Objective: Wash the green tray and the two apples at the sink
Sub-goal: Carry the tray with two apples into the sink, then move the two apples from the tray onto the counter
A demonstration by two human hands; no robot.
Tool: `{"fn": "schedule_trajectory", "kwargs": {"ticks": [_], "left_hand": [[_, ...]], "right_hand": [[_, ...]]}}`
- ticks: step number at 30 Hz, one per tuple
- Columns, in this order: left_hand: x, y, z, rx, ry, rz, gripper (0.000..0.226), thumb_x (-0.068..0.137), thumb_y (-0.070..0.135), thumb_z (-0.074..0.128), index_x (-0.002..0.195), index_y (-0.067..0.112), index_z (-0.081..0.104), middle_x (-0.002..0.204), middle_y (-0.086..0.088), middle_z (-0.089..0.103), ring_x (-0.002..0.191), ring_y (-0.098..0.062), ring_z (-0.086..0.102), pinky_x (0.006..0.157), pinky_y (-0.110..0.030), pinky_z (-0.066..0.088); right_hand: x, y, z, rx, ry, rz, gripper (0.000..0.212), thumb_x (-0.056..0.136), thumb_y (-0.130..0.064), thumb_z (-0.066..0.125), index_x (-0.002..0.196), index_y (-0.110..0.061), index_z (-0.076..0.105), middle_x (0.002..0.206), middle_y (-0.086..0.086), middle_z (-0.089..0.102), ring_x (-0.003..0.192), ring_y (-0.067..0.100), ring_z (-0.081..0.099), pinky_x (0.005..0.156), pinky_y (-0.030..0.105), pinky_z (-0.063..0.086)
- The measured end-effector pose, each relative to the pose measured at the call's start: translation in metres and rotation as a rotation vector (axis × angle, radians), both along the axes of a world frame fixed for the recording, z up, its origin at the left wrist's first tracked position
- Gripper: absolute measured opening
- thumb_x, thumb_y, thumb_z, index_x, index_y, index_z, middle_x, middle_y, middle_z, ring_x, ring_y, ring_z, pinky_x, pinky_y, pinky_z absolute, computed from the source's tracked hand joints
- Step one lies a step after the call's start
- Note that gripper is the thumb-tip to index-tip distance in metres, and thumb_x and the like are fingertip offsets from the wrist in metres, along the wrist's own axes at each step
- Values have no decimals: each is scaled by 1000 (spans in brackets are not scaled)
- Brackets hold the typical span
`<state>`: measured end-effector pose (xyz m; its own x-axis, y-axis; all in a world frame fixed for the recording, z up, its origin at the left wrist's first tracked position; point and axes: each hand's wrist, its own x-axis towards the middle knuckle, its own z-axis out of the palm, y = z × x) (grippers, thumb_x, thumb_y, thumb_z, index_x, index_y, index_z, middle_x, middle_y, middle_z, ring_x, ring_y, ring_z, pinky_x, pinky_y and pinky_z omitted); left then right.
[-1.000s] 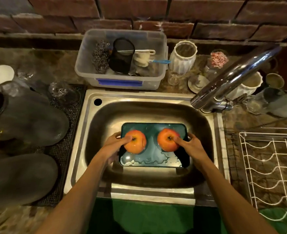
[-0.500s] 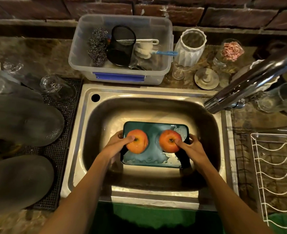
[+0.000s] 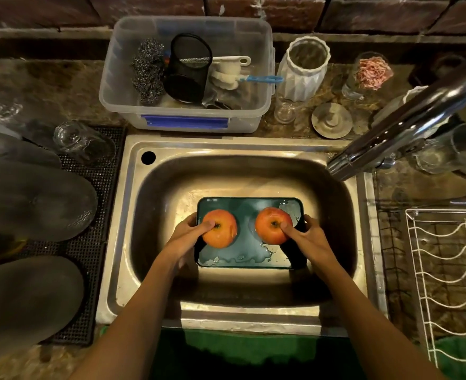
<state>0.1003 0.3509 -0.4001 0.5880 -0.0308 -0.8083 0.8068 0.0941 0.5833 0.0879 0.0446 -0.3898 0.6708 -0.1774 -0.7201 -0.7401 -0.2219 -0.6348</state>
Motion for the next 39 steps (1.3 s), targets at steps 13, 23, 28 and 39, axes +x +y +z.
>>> {"fn": "schedule_trajectory", "kwargs": {"ticks": [13, 23, 28, 39], "left_hand": [[-15, -13, 33, 318, -170, -30, 79, 87, 29, 77, 153, 15, 35, 153, -13, 43, 120, -19, 49, 92, -28, 42], [-50, -21, 44, 607, -265, -230, 70, 89, 22, 73, 150, 11, 39, 149, -21, 43, 133, -36, 46, 106, -45, 43], [-56, -33, 53, 740, -432, -379, 78, 79, 22, 80, 145, 12, 41, 140, -18, 46, 129, -34, 43, 105, -43, 39], [-19, -66, 42, 824, -455, -577, 113, 69, 41, 88, 157, 25, 19, 161, -10, 24, 146, -33, 25, 116, -50, 34]], "right_hand": [[-90, 8, 90, -579, -387, 440, 66, 95, -41, 55, 150, -12, 33, 154, 14, 34, 141, 32, 32, 115, 46, 27], [-188, -13, 98, -890, -308, 614, 68, 95, -53, 34, 147, -11, 42, 159, 16, 29, 147, 39, 23, 118, 58, 21], [-191, -13, 90, -947, -231, 711, 75, 98, -57, 15, 148, -7, 41, 158, 19, 31, 145, 40, 28, 118, 57, 19], [-192, -16, 81, -994, -267, 717, 77, 97, -58, 16, 146, -5, 44, 158, 20, 31, 146, 40, 27, 117, 58, 22]]}}
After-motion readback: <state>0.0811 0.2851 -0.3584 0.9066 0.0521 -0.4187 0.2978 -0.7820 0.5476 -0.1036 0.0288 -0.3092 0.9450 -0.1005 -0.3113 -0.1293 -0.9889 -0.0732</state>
